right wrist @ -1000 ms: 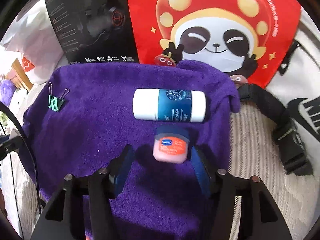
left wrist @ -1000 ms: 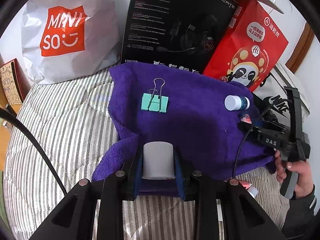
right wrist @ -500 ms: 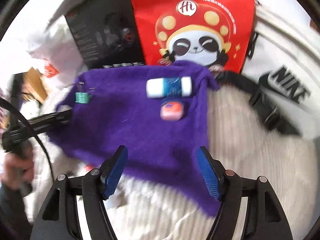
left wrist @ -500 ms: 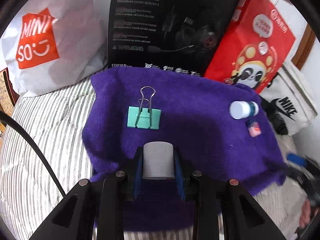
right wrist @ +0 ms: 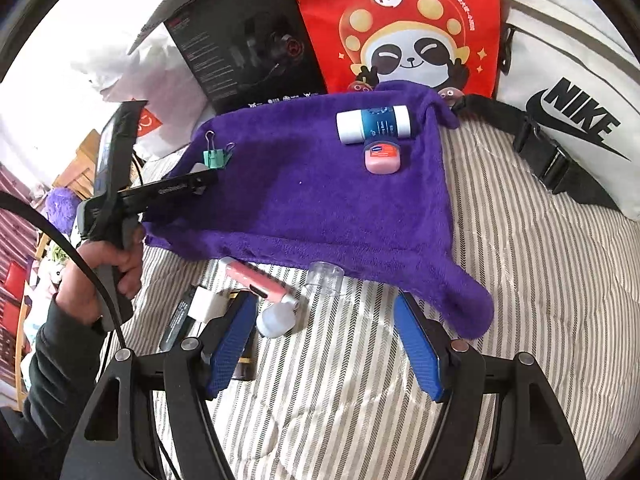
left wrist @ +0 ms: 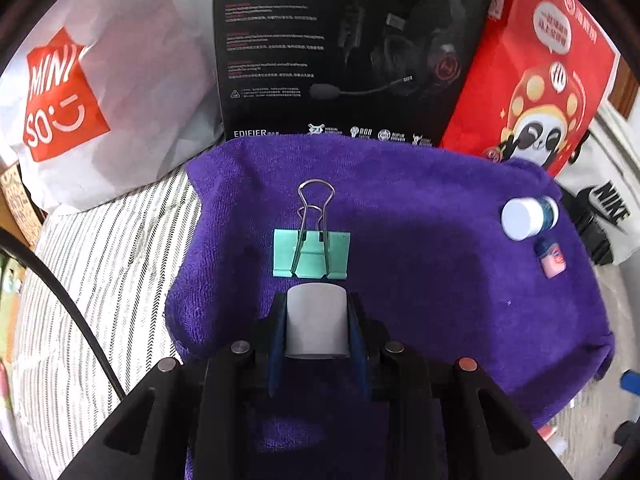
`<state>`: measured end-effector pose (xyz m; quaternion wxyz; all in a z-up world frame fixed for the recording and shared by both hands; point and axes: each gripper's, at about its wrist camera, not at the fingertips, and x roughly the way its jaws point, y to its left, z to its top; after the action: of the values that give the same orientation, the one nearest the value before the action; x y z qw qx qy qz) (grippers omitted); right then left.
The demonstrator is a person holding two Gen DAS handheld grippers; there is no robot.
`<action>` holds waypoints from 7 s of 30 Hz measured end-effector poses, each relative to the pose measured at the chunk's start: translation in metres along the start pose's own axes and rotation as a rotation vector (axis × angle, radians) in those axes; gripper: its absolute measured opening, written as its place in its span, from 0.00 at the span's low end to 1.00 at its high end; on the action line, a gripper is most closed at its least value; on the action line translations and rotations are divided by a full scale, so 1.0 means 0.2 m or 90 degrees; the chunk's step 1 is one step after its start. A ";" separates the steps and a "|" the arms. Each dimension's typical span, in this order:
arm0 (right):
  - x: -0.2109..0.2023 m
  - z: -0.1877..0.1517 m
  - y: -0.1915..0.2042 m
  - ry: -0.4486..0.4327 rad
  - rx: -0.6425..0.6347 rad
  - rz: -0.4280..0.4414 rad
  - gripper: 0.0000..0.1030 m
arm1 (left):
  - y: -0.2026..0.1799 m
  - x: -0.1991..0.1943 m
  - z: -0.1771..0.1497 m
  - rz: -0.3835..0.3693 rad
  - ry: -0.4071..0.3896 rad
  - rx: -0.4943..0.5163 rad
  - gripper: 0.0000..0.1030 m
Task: Organize rigid objects
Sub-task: 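Set the white tape roll on the towel beside the binder clip, open left gripper, then grasp the black stick with the left gripper while the right grasps the clear plastic cap, then set the clear cap on the towel with the right gripper while the left holds the black stick, then place the black stick on the towel beside the tape roll, open left gripper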
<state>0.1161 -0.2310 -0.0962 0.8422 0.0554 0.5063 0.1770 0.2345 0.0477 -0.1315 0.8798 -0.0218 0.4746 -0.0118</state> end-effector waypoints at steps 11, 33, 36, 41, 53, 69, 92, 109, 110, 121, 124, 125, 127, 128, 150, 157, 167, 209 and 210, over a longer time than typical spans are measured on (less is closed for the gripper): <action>-0.08 -0.06 -0.02 -0.006 0.015 -0.030 0.69 | -0.06 -0.02 -0.03 0.016 0.021 0.033 0.52; -0.16 -0.25 -0.01 -0.002 0.023 -0.034 0.69 | -0.22 -0.53 -0.47 -0.050 0.017 0.098 0.52; -0.16 -0.26 0.00 0.000 0.022 -0.035 0.69 | -0.22 -0.50 -0.57 -0.060 0.038 0.090 0.52; -0.17 -0.30 0.01 0.006 0.013 -0.042 0.69 | -0.26 -0.45 -0.66 -0.057 0.054 0.105 0.51; -0.12 -0.33 0.00 0.029 0.012 -0.044 0.69 | -0.30 -0.45 -0.70 -0.060 0.043 0.134 0.21; 0.09 -0.12 0.01 -0.005 0.045 -0.060 0.68 | -0.10 -0.49 -0.74 0.020 0.031 0.087 0.21; 0.33 -0.03 0.12 -0.031 -0.050 -0.176 0.26 | 0.01 -0.52 -0.81 -0.036 -0.022 0.030 0.20; 0.11 -0.14 0.01 -0.023 -0.015 -0.150 0.26 | -0.05 -0.48 -0.74 -0.010 0.041 0.043 0.20; 0.10 -0.14 0.01 -0.025 -0.016 -0.147 0.26 | -0.05 -0.48 -0.74 -0.005 0.045 0.043 0.20; 0.05 -0.14 0.00 -0.039 -0.021 -0.107 0.26 | -0.04 -0.49 -0.74 -0.022 0.046 0.036 0.20; 0.01 -0.12 0.01 -0.051 -0.025 -0.103 0.26 | -0.02 -0.52 -0.72 -0.043 0.041 0.022 0.20; 0.00 -0.11 0.01 -0.051 -0.027 -0.102 0.26 | -0.01 -0.53 -0.71 -0.050 0.040 0.017 0.20; 0.00 -0.10 0.01 -0.053 -0.027 -0.104 0.26 | -0.01 -0.54 -0.69 -0.046 0.034 0.016 0.20; -0.01 -0.09 0.01 -0.054 -0.027 -0.102 0.26 | 0.00 -0.55 -0.69 -0.044 0.034 0.017 0.20; -0.03 0.04 -0.01 -0.073 -0.039 -0.098 0.26 | -0.01 -0.60 -0.42 -0.028 0.008 0.043 0.20; 0.07 0.19 -0.05 -0.074 -0.025 -0.067 0.26 | 0.01 -0.56 -0.37 -0.020 0.012 0.043 0.20; 0.31 0.37 -0.10 -0.040 -0.028 -0.085 0.26 | 0.06 -0.50 -0.29 -0.023 0.011 0.034 0.20; 0.16 0.21 -0.09 -0.061 -0.027 -0.096 0.62 | -0.08 -0.10 -0.16 -0.077 0.072 0.091 0.20; 0.15 0.20 -0.09 -0.063 -0.025 -0.095 0.62 | -0.09 -0.10 -0.16 -0.073 0.072 0.095 0.20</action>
<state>0.1684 -0.2340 -0.1071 0.8781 0.0099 0.4630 0.1204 0.1964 0.0305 -0.1322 0.8487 0.0170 0.5193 -0.0986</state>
